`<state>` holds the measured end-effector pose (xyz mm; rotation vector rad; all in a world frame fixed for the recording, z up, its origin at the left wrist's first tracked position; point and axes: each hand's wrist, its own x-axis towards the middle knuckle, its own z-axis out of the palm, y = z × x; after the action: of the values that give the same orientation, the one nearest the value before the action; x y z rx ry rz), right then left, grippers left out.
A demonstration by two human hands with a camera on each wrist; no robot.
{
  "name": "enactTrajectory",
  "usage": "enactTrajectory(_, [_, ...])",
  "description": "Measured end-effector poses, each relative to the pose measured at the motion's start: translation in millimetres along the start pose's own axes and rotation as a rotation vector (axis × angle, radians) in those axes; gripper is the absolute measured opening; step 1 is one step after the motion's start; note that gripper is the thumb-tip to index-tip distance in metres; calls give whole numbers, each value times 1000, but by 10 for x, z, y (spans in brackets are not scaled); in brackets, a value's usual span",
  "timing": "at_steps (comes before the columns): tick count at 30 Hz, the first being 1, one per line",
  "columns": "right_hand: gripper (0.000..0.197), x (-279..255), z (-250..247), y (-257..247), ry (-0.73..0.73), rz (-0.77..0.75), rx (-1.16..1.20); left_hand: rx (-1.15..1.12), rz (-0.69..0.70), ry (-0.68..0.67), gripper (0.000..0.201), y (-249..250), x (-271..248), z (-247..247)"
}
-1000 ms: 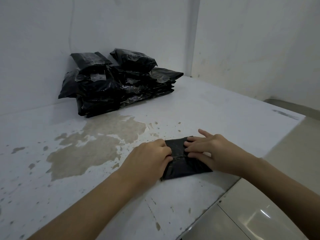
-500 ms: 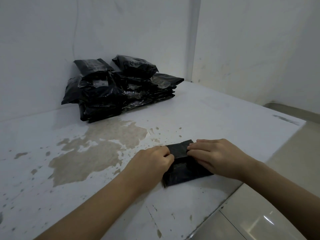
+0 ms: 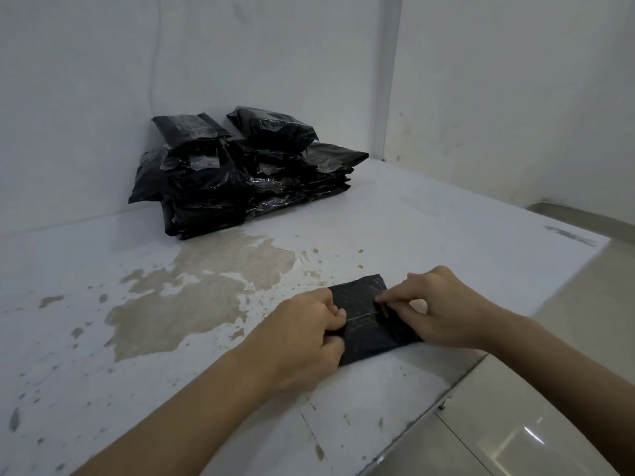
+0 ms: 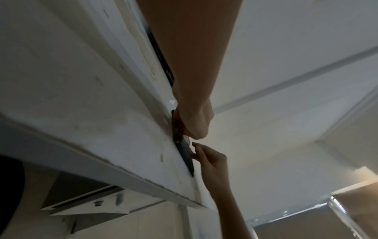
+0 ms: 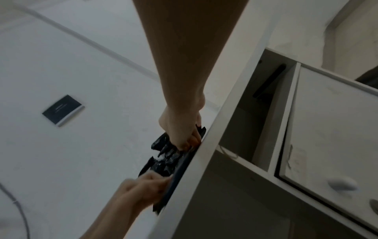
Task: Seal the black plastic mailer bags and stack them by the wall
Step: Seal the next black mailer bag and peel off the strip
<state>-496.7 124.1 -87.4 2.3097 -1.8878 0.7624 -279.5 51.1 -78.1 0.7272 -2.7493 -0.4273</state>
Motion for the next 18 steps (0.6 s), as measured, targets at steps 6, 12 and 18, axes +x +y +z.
enactTrajectory(6, [17, 102, 252, -260, 139, 246, -194, -101, -308, 221, 39, 105, 247, 114])
enactTrajectory(12, [44, 138, 232, -273, -228, 286, -159, 227, -283, 94, 49, 170, 193, 209])
enactTrajectory(18, [47, 125, 71, -216, -493, 308, -122, 205, -283, -225, 51, 139, 182, 163])
